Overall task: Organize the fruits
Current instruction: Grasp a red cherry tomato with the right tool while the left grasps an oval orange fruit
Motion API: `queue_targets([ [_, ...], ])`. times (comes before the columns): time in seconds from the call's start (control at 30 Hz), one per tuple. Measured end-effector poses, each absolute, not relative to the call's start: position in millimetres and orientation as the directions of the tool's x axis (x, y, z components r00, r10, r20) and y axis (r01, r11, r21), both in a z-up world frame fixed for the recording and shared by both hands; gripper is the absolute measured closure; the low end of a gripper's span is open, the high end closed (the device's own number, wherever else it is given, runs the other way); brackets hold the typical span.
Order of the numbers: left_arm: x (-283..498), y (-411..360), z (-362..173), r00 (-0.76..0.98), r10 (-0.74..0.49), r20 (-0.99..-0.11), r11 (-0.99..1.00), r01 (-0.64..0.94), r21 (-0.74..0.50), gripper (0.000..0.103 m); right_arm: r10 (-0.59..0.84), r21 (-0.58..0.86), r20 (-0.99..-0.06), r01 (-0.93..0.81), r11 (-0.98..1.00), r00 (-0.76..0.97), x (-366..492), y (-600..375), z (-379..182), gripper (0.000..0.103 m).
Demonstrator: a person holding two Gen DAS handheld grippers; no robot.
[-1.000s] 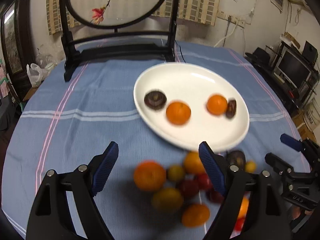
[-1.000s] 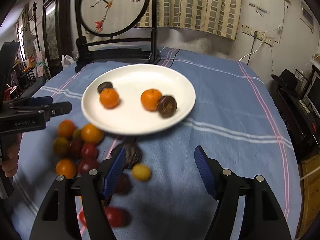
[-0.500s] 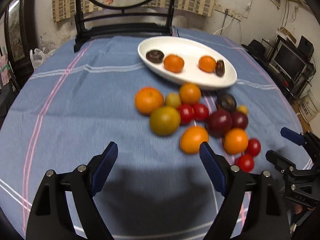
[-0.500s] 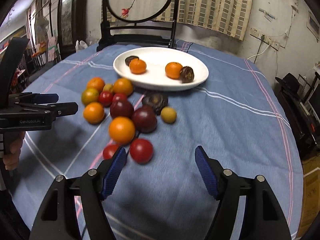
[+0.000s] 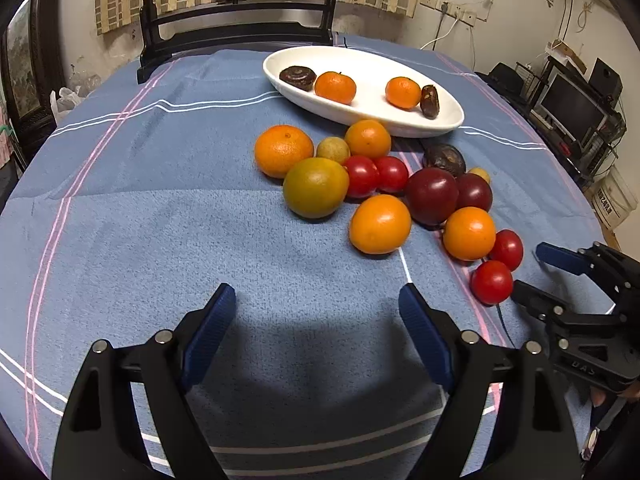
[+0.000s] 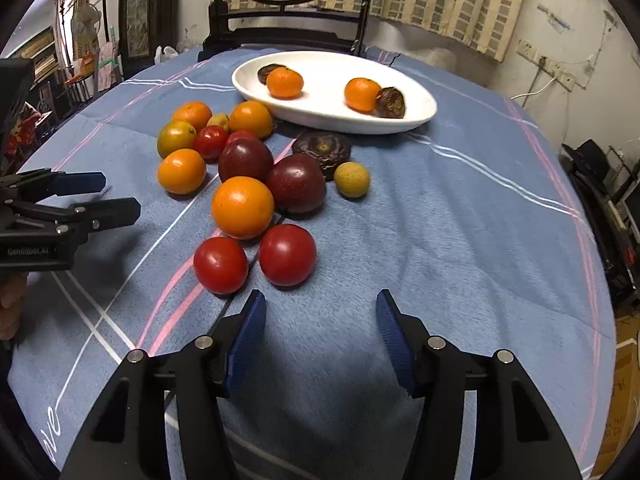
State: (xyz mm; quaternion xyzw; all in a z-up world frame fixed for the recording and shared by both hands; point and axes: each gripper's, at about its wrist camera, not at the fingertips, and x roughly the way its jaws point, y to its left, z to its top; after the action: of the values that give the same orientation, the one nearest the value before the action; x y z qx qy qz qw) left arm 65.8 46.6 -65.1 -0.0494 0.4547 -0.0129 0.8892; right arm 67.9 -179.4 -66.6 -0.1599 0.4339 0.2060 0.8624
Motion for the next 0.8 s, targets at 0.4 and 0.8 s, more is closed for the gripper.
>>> queue_targets([
  [0.4, 67.1, 43.2, -69.2, 0.571, -0.077, -0.818, 0.994, -0.017, -0.105, 0.022, 0.273, -0.063, -0.818, -0.551, 0.832, 0.506, 90.0, -159.4, -67.1, 0.073],
  [0.8, 75.0, 27.0, -68.2, 0.561, -0.06, -0.826, 0.997, 0.001, -0.072, 0.022, 0.346, 0.051, -0.787, -0.506, 0.861, 0.51, 91.5, -183.1, -58.9, 0.074],
])
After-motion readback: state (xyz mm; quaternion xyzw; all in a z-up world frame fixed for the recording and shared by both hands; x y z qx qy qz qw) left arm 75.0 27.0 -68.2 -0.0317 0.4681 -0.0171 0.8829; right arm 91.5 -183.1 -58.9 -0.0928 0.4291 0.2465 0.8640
